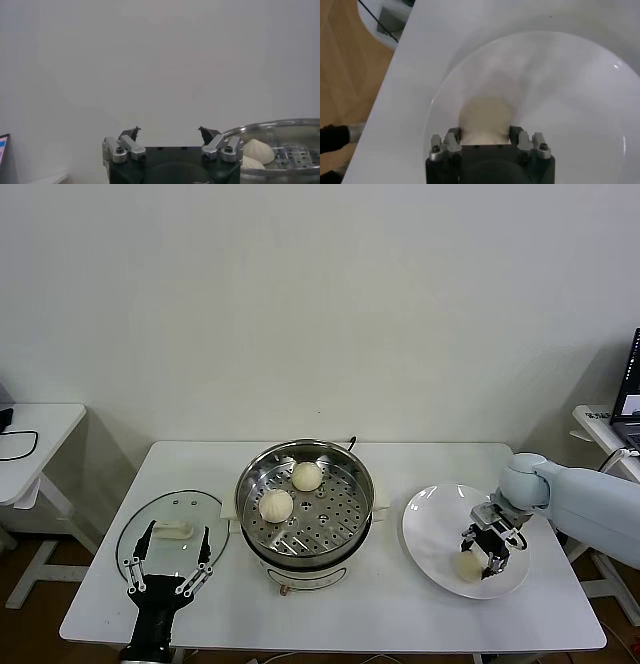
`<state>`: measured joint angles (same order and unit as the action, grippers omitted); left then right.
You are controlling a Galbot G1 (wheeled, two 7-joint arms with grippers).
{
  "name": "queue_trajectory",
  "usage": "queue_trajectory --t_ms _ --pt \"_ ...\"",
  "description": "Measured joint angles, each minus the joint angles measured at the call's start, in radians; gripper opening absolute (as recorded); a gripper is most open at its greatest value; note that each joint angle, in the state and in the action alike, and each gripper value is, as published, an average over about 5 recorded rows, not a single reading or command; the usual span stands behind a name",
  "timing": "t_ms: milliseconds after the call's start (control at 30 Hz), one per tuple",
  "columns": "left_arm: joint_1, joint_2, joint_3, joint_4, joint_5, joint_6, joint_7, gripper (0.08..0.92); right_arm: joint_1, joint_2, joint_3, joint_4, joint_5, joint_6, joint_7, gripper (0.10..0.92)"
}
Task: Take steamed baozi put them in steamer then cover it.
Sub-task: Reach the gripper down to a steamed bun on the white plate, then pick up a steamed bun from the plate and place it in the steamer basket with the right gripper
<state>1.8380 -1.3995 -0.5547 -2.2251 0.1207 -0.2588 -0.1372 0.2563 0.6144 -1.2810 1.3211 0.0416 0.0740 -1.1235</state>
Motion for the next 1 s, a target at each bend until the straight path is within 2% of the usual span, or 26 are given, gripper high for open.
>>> queue_trajectory --t_ms 267,567,1000 --pt "0.003 0.008 0.007 -0.009 0.0 0.001 0.0 0.823 0.168 0.06 -0.008 0.027 0.046 0.091 -0.027 0.659" --pt "0.018 0.008 0.013 -0.022 0.005 0.001 -0.001 0.823 0.366 0.226 0.008 0.072 0.073 0.255 -0.028 0.667" --pt "0.031 0.003 0.012 -0.038 0.009 -0.005 -0.002 0.823 0.42 0.466 -0.005 0.176 -0.033 0.44 -0.017 0.678"
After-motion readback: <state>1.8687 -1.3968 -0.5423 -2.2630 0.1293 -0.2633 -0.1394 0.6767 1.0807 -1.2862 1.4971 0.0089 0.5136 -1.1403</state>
